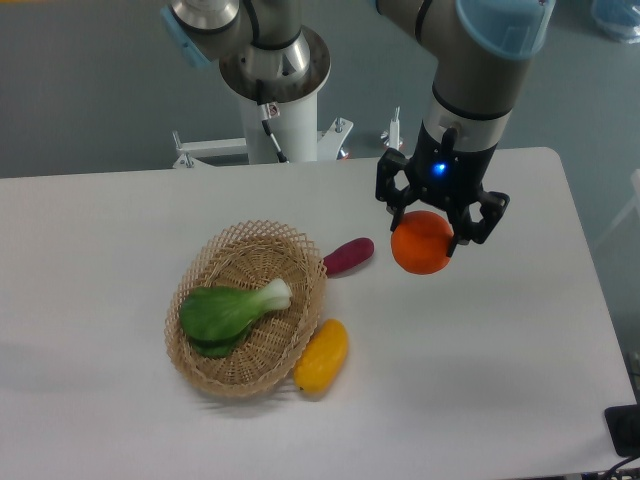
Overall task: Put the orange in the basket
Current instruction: 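Hold the orange in the gripper and lift it slightly, then carry the held orange over the wicker basket and lower it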
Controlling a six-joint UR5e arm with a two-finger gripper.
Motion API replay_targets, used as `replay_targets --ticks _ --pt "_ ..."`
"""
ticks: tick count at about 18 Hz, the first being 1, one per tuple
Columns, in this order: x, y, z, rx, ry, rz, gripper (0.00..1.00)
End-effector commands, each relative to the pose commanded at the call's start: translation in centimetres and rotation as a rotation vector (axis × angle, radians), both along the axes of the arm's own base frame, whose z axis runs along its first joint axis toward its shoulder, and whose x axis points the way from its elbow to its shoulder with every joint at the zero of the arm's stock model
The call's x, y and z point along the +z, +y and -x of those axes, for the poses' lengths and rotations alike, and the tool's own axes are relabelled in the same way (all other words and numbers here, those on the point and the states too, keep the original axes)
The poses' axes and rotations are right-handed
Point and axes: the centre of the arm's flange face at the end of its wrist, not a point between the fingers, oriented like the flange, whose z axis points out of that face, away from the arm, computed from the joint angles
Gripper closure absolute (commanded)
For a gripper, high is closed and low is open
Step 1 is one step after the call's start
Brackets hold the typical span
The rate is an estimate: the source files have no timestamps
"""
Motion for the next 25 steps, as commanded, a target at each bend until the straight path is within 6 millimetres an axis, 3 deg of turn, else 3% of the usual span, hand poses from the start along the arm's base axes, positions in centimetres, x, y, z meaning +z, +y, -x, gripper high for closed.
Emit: replay_targets --ticks 9,15,19,25 --pt "-0.5 -0.1 0.5 0.017 -0.007 0.005 0.33" --pt "-2.8 1.8 0.8 0.178 -0.014 0.010 0.33" --pt "-4.0 5.4 -2.9 0.335 -0.035 -0.018 0.33" --pt "-9.0 10.8 -10.0 0.445 -0.084 -0.018 0.33"
